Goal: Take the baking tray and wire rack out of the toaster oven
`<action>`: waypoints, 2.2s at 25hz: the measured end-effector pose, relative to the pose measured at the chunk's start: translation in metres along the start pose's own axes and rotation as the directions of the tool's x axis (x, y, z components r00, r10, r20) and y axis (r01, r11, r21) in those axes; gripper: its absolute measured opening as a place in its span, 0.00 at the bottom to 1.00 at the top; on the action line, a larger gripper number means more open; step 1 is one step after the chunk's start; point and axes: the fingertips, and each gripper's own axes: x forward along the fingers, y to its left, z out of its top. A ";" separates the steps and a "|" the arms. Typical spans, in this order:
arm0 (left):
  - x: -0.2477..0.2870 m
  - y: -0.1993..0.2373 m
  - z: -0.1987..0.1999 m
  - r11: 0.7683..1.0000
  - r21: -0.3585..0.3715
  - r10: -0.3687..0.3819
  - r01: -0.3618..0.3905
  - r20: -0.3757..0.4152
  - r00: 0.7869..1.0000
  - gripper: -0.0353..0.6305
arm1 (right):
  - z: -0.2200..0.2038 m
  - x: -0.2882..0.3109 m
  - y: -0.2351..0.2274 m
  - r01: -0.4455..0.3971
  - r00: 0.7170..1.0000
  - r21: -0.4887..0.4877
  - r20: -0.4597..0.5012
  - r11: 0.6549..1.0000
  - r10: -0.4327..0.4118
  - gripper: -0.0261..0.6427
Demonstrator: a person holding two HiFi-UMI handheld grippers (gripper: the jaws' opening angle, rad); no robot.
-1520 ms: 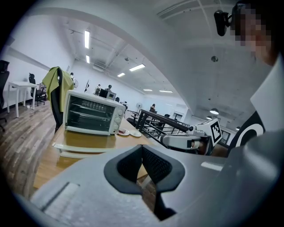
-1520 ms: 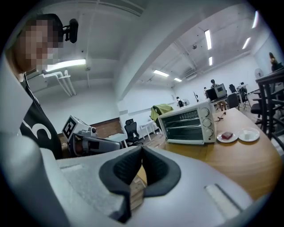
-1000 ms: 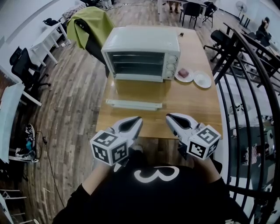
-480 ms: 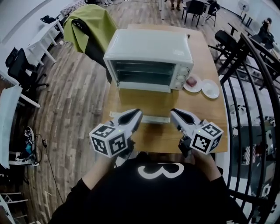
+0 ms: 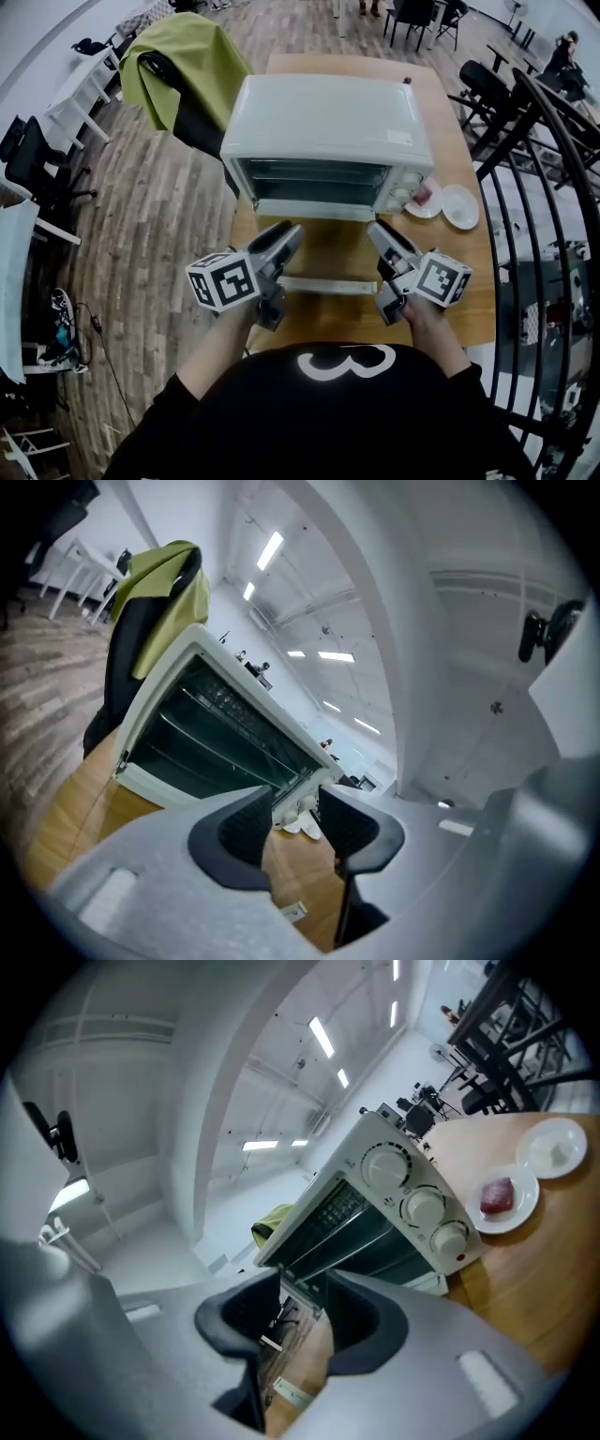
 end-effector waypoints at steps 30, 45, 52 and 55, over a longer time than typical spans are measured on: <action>0.078 0.191 0.053 0.805 -0.593 0.198 -0.004 0.263 0.944 0.31 | 0.028 0.103 -0.137 0.149 0.909 0.474 0.281 0.868 -0.309 0.30; 0.085 0.198 0.059 0.815 -0.579 0.195 -0.019 0.243 0.950 0.21 | 0.034 0.109 -0.142 0.121 0.900 0.480 0.315 0.869 -0.300 0.19; 0.079 0.195 0.054 0.817 -0.575 0.199 -0.035 0.225 0.954 0.21 | 0.028 0.104 -0.137 0.110 0.913 0.482 0.298 0.869 -0.281 0.19; 0.077 0.191 0.050 0.816 -0.577 0.201 -0.043 0.213 0.956 0.21 | 0.026 0.100 -0.136 0.106 0.915 0.497 0.291 0.861 -0.280 0.19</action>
